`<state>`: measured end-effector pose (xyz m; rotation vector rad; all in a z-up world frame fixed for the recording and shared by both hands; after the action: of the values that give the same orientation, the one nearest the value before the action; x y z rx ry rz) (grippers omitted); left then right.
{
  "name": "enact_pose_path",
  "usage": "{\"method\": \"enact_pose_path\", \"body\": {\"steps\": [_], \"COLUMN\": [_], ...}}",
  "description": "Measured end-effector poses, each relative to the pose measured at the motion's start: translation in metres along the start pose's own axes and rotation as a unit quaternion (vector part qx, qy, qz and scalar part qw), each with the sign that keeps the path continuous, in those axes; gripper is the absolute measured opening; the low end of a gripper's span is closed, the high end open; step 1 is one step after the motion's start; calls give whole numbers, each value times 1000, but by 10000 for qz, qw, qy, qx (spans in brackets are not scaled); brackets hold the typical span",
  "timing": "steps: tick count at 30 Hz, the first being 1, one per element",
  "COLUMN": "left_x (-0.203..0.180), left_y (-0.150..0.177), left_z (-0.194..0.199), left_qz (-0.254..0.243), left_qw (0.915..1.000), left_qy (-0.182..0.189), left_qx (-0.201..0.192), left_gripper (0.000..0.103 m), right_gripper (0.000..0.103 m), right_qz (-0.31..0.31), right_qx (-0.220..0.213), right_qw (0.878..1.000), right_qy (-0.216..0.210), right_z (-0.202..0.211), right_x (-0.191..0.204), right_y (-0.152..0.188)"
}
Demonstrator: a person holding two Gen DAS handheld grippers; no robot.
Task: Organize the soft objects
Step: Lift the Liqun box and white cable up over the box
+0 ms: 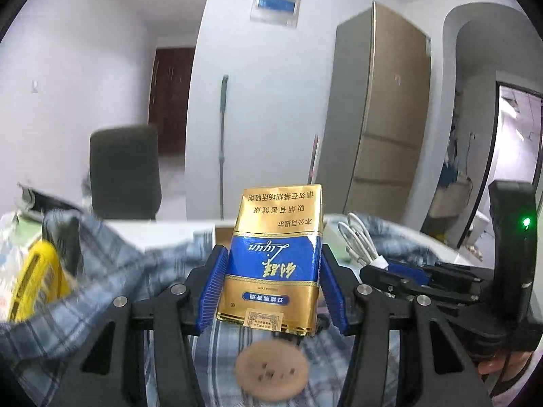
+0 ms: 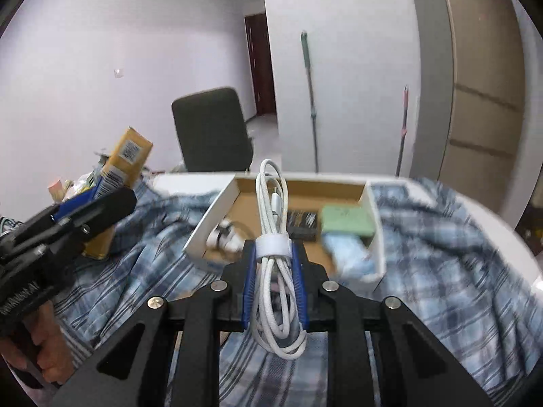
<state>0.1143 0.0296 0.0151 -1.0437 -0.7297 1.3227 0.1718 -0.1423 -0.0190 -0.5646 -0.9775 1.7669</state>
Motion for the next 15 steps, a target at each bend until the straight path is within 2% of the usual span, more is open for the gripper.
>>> {"method": "enact_pose_path", "body": {"steps": [4, 7, 12, 15], "left_x": [-9, -16, -23, -24], "left_y": [-23, -39, -52, -51], "left_z": [-1, -5, -27, -45], "left_qz": [-39, -176, -290, -417], "left_qw": [9992, 9965, 9932, 9923], "left_qy": [-24, -133, -162, -231], "left_qx": [-408, -801, -1113, -1145], "left_gripper": [56, 56, 56, 56], "right_gripper": [20, 20, 20, 20], "right_qz": [50, 97, 443, 535], "right_qx": [-335, -743, -1371, -1501], "right_qw": [9994, 9971, 9888, 9864], "right_qy": [48, 108, 379, 401], "right_z": [6, 10, 6, -8], "right_x": [-8, -13, -16, -18], "right_y": [-22, -41, -63, -67]}}
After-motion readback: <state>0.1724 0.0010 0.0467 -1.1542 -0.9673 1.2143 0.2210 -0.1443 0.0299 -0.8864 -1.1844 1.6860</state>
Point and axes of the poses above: each gripper's, at about its wrist camera, not at the fingertips, and z roughly against the way its jaws point, x to its left, y to its underside, the point moved 3 cm from there along -z, roughly the way its jaws point, and after that the axes turned 2 degrees about x, right-handed, at the moved point
